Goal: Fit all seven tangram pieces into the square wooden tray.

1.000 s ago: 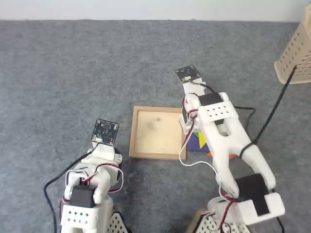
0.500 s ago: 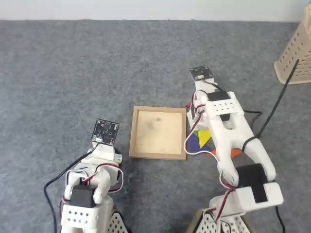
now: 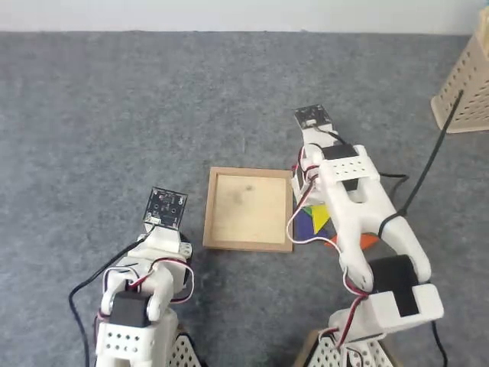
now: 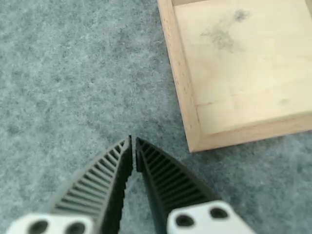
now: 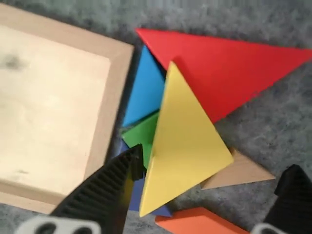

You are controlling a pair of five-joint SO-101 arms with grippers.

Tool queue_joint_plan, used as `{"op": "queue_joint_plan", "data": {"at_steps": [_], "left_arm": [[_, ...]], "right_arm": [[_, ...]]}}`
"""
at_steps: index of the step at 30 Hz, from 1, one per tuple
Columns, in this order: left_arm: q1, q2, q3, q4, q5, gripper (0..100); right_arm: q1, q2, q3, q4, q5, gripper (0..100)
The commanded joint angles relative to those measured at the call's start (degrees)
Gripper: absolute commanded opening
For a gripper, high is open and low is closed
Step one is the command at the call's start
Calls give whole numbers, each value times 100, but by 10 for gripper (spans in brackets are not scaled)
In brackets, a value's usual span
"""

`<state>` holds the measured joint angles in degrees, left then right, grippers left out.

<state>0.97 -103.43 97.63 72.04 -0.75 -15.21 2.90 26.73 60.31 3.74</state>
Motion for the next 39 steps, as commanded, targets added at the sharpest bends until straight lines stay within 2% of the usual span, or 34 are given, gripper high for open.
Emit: {"op": "queue_joint_plan", "data": {"at_steps": [1, 12, 18, 21, 39], "left_arm": [[0, -114, -110, 35, 53, 12], [0, -114, -110, 35, 53, 12], [0, -114, -110, 35, 53, 12], [0, -114, -110, 35, 53, 12], [0, -114, -110, 35, 53, 12]], "right_arm": [[84, 154, -193, -171, 70, 418], [-180, 699, -176, -400, 70, 413], [-180, 699, -176, -286, 62, 242], [-180, 699, -176, -286, 62, 191], [-391, 629, -334, -277, -167, 183]]}}
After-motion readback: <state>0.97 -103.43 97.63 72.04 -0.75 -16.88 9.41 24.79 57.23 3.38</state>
